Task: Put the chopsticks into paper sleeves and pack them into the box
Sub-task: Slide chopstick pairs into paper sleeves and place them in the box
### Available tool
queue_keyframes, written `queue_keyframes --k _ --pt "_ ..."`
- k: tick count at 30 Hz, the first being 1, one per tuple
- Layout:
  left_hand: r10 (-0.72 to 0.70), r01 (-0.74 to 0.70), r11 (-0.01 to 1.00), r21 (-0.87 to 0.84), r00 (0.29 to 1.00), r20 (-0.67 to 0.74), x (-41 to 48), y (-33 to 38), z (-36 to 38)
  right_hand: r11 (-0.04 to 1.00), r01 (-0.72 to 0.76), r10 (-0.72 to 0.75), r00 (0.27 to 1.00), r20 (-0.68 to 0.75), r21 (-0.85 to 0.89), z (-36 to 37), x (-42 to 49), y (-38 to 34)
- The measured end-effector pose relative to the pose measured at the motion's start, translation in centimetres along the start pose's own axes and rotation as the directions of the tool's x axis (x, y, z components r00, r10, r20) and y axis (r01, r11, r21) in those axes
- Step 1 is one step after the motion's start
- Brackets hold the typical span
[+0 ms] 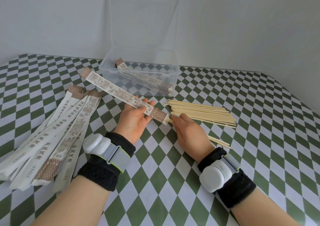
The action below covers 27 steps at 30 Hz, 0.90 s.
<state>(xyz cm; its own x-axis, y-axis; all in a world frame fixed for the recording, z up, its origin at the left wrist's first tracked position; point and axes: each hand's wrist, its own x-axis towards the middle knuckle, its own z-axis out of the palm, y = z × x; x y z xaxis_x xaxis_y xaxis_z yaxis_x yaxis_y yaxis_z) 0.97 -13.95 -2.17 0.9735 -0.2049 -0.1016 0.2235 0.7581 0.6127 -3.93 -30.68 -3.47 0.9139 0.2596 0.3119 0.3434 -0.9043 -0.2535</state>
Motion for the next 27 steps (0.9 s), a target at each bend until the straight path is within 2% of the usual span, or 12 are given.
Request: queue_keyframes --k 7,11,13,17,21,27 --pt "-0.098 0.085 0.94 0.329 0.995 0.023 -0.3 -1.0 0.2 0.996 0.011 -0.002 0.995 -0.104 0.087 0.1 0.1 0.1" --pt "-0.068 0.06 0.886 0.46 0.998 0.001 -0.6 -1.6 0.2 0.984 0.032 -0.01 0.992 -0.126 0.176 0.0 0.0 -0.1" --pt "-0.034 0.042 0.88 0.472 0.999 -0.026 -0.6 -1.5 0.1 0.982 -0.005 0.038 0.984 -0.171 0.189 -0.1 -0.1 0.0" --pt "0.064 -0.017 0.925 0.379 0.992 -0.113 -0.4 -1.0 0.1 0.988 -0.156 0.147 0.935 -0.321 -0.002 -0.1 -0.1 0.4" --pt "0.08 -0.03 0.949 0.315 0.986 -0.148 -0.5 -0.6 0.2 0.984 -0.119 0.148 0.961 -0.232 0.134 0.2 0.0 0.5" --pt "-0.001 0.041 0.932 0.361 0.994 -0.112 -0.6 -0.9 0.3 0.975 -0.035 0.08 0.977 -0.197 0.22 0.6 0.2 0.5"
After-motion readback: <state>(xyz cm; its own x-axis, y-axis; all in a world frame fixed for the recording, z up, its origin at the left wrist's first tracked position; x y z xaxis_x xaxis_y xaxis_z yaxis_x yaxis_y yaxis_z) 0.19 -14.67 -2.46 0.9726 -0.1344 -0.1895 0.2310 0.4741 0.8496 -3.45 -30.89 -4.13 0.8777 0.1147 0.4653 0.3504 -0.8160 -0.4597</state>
